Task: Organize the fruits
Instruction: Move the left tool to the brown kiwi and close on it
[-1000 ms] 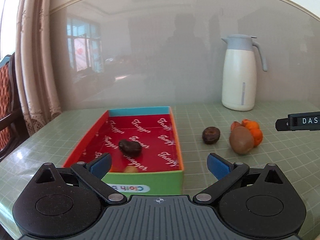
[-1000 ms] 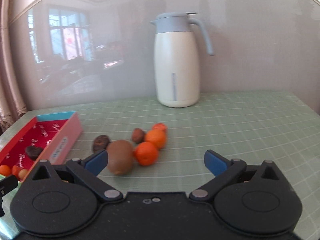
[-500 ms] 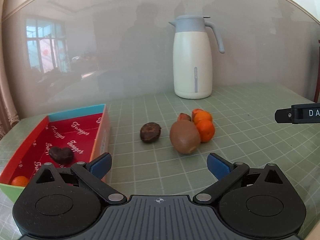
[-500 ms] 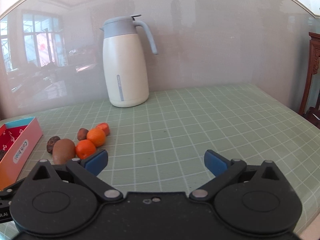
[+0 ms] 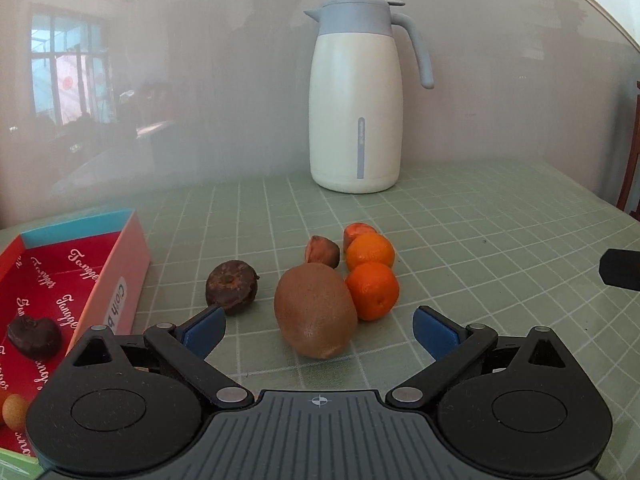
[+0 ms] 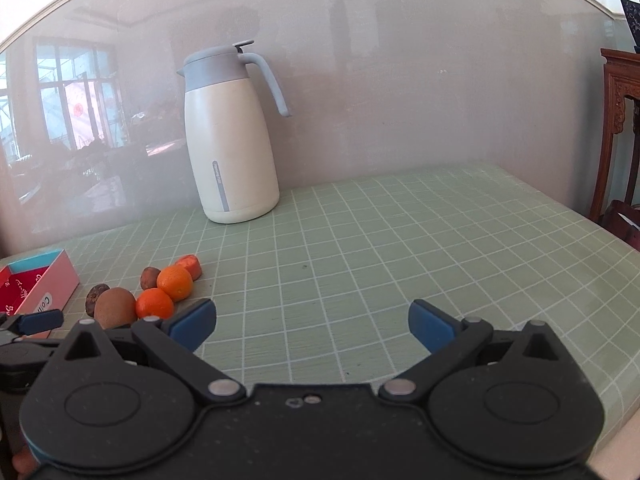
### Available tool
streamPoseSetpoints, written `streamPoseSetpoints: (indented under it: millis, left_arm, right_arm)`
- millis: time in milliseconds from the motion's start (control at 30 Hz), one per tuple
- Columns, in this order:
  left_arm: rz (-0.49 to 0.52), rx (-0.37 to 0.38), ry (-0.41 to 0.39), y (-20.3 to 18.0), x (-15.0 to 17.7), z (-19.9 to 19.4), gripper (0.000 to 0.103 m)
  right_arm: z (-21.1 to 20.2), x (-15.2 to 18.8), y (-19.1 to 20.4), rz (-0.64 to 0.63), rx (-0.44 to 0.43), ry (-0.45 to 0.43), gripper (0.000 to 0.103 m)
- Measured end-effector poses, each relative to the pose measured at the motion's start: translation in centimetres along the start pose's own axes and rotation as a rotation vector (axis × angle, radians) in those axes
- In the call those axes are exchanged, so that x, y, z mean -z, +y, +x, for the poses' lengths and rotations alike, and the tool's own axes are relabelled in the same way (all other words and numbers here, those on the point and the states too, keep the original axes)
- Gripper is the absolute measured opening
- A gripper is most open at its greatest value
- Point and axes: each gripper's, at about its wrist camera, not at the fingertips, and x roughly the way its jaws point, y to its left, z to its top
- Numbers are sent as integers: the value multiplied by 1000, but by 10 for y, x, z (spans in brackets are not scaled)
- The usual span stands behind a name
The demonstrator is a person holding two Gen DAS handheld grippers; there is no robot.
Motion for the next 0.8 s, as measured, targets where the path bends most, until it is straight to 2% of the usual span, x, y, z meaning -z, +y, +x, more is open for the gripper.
streamPoseSetpoints:
  millis: [67,233,367,667,800]
  left_arm:
    - [-13,11,22,1,-2,8,88]
    - [-26,3,34,2,-3,15,86]
    - [-25,9,50,2,-3,18,74]
    - [-21,5,81,0,-3,25,70]
    - [-11,6,67,-4,-6,28,70]
  right_arm:
    - [-1,0,1,-2,-1,-3,103]
    - [0,-1,3,-4,-9,-4,103]
    - [1,-1,4,-9,-9,-4,103]
    - [1,-1,3,-2,-12,1,103]
    - [3,-1,4,-5,-14,4,103]
